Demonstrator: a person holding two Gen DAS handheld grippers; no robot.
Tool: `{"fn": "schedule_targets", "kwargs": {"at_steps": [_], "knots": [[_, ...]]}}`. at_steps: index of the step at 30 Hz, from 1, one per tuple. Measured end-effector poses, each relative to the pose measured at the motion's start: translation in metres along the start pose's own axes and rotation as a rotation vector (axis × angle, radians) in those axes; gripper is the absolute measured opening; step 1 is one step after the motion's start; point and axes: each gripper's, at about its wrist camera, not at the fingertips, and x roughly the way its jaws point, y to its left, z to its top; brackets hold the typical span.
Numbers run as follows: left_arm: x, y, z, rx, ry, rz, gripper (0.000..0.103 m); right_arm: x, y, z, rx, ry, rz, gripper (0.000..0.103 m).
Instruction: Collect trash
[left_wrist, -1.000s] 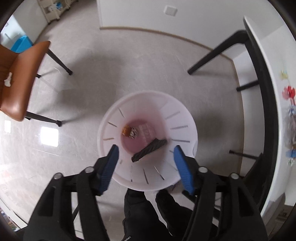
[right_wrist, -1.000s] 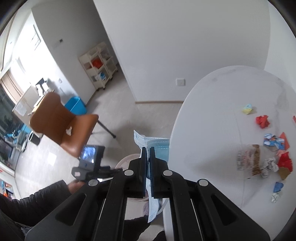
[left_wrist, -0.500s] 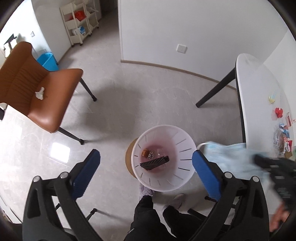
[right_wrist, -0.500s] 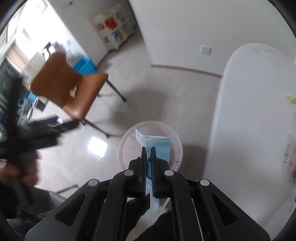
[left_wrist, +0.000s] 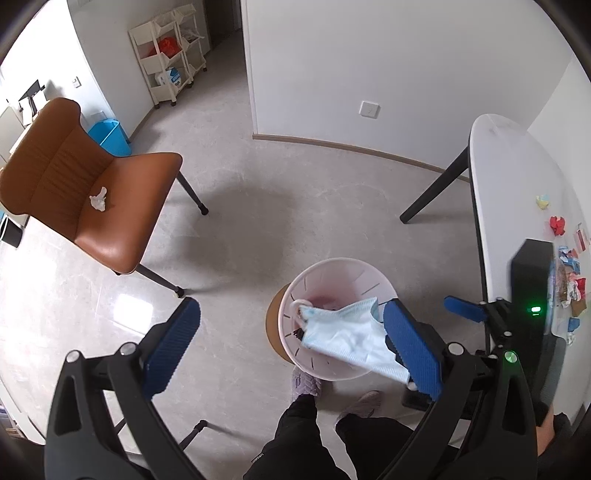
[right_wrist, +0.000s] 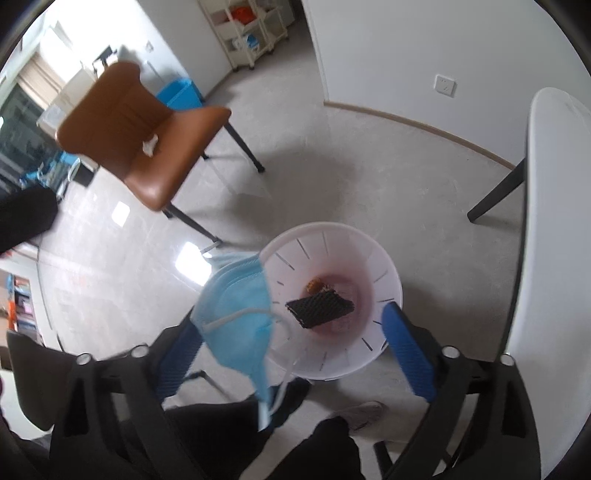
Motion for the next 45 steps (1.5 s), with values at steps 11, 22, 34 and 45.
{"fn": "schedule_targets", "kwargs": {"at_steps": [11,22,34,45], "knots": [[-0.017,-0.036,0.003,0.050,-0.045,-0.039,0.095,-0.058,-0.028,0.003,0.082,-0.113,0.015,0.100],[-0.016,-0.034,0.010,0.148,-0.047,-0.099,0.095,-0.067,-0.019,0.001,-0.043,-0.106,-0.010,0.100],[0.026,-0.013,0.002,0.489,-0.007,-0.276,0.095,-0.118,-0.010,0.019,-0.167,-0.099,0.031,0.100],[-0.031,-0.062,-0.002,0.872,-0.199,-0.541,0.095,-0.147,0.005,0.042,-0.234,-0.096,0.045,0.100]]}}
